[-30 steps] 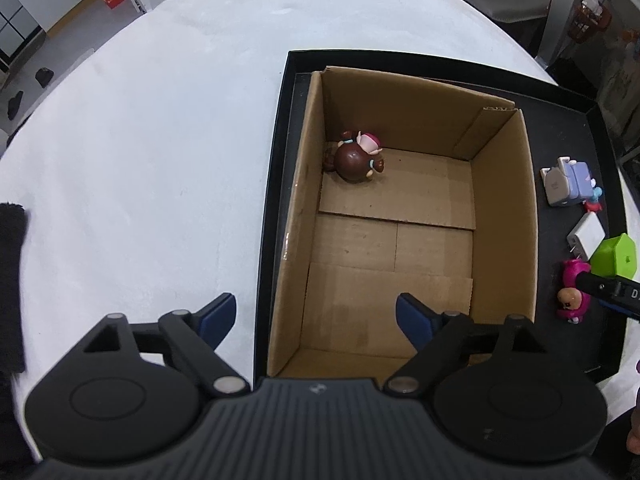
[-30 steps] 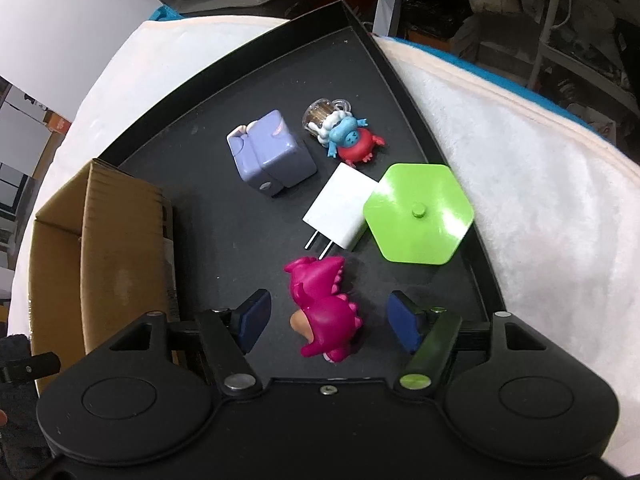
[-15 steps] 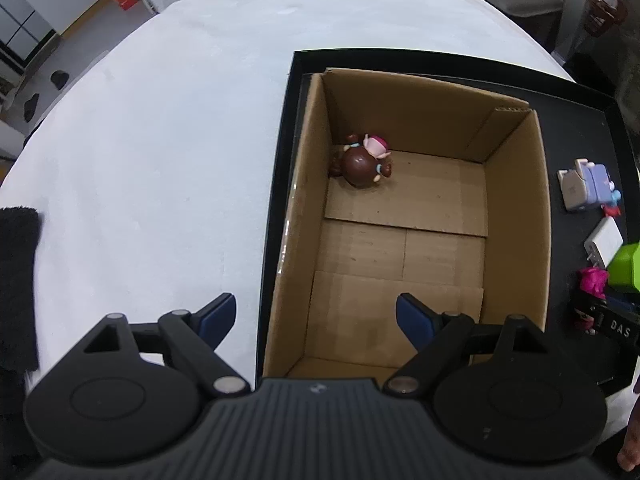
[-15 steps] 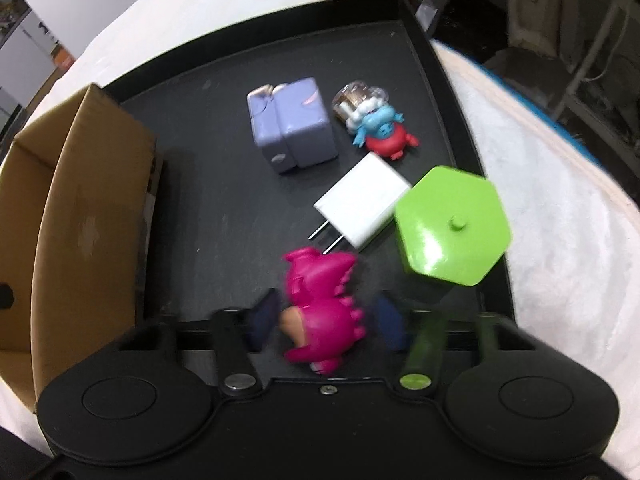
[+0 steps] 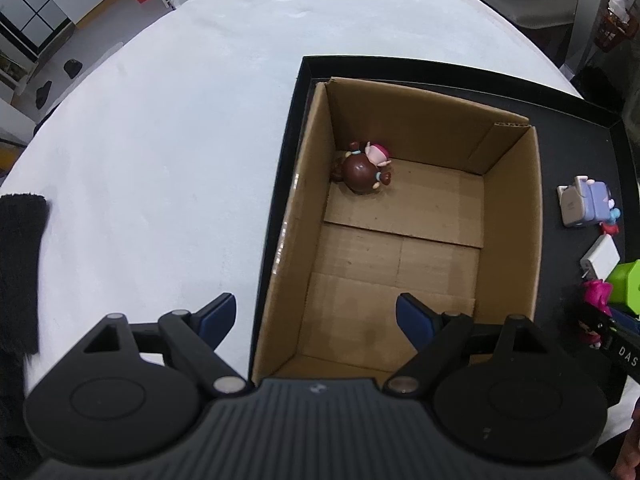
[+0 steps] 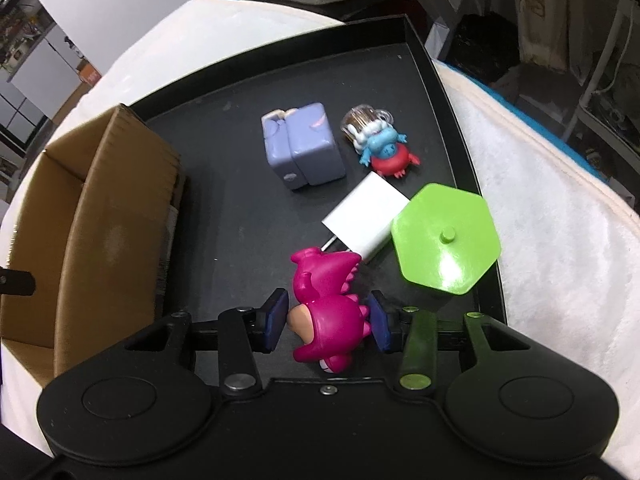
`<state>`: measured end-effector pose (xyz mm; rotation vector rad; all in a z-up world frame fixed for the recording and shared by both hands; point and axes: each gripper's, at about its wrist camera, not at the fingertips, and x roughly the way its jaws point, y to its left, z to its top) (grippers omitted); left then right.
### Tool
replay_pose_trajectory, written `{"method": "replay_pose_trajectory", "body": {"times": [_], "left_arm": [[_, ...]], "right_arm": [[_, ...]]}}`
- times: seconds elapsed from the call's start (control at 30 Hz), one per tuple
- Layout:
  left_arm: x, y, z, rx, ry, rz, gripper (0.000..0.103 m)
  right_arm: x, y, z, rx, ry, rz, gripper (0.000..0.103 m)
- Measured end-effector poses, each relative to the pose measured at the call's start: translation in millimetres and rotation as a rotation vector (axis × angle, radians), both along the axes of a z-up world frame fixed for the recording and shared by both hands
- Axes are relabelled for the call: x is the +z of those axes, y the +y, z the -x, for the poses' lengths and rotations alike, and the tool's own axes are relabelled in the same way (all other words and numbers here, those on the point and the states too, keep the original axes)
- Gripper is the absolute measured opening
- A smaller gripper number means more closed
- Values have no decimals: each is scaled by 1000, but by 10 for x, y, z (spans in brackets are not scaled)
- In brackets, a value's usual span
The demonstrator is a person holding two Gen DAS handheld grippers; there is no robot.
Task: Organize rigid objects
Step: 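Lift the pink dinosaur with the right gripper and drop it into the box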
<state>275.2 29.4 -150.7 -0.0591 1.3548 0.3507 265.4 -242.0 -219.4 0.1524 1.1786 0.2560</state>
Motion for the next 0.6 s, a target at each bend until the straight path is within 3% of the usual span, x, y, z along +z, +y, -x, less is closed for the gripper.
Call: {"method": "replay_pose_trajectory", "body": {"times": [0.6], "left_arm": [[14,235,96,-27,-58,50,86]], "right_arm": [[413,186,37,2,-93,76,43]]}}
